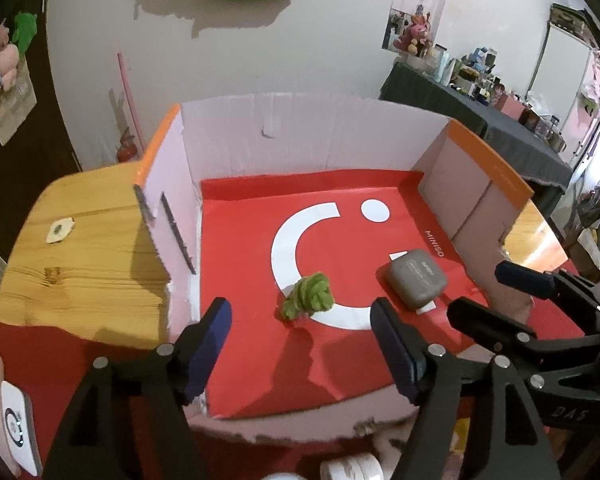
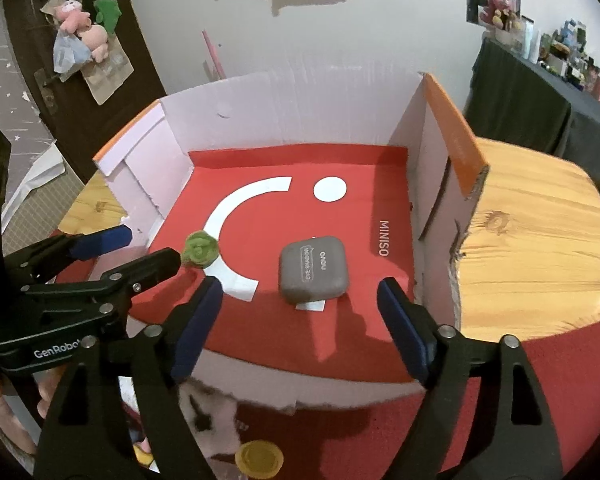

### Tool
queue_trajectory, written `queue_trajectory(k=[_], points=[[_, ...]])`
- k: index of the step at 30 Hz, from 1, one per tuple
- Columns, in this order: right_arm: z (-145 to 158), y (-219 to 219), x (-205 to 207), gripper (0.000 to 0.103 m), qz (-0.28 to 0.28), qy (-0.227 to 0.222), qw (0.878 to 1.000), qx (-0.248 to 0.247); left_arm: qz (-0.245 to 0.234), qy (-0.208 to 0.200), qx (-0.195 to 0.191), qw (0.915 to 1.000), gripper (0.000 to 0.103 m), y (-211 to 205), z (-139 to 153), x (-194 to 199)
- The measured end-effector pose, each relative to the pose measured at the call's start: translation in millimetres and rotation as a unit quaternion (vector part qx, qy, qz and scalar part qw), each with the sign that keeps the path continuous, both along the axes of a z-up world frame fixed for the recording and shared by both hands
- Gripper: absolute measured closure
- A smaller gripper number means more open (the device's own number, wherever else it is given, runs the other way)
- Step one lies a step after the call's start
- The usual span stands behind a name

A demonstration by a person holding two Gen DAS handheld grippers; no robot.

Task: Organize objects
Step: 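Withdraw both grippers from the box back toward the remaining items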

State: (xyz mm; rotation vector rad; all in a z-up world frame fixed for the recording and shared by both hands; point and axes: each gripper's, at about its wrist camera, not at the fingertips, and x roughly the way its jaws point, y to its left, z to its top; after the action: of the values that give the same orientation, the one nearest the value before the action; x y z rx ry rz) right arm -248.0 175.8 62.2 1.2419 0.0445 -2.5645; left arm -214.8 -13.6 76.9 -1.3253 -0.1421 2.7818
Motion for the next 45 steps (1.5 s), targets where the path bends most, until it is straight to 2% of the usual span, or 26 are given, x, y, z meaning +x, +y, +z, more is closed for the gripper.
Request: queue_trajectory(k=[3, 8, 16, 18, 23, 26, 35, 45], points=[[5, 0, 10, 0.021, 0.002, 0.007, 1.000, 0.003, 0.000, 0.014, -0.009, 0.9999, 0.021, 1, 7, 10], [11, 1, 23, 0.016, 0.004, 0.018, 1.000, 0.001, 0.002, 0.029, -0.019, 0.9994, 0.017, 1, 15, 26], [21, 0, 44, 0.010, 0.011, 0.033, 0.999, -0.005, 0.003, 0.039, -0.024, 0.9990, 0.012, 0, 19, 43], [22, -1, 49, 0.009, 0.013, 0.035, 0.999, -0.005, 0.003, 0.041, -0.025, 0.9988, 0.008, 0, 20, 48], [21, -1, 60, 0.007, 0.014, 0.038, 0.999, -0.011, 0.004, 0.045, -0.023, 0.9987, 0.008, -1, 20, 58], [19, 1, 67, 0.007, 0.011, 0.039, 0.999, -0.011, 0.007, 0.045, -0.021, 0.9987, 0.003, -3, 19, 63], [15, 0, 88, 0.007, 0.014, 0.040, 0.999, -0.008, 0.012, 0.043, -0.011, 0.9989, 0.003, -6, 15, 81], [8, -8, 107, 0.004, 0.020, 0.042, 0.999, 0.003, 0.012, 0.045, -0.022, 0.9987, 0.000, -3, 10, 97]])
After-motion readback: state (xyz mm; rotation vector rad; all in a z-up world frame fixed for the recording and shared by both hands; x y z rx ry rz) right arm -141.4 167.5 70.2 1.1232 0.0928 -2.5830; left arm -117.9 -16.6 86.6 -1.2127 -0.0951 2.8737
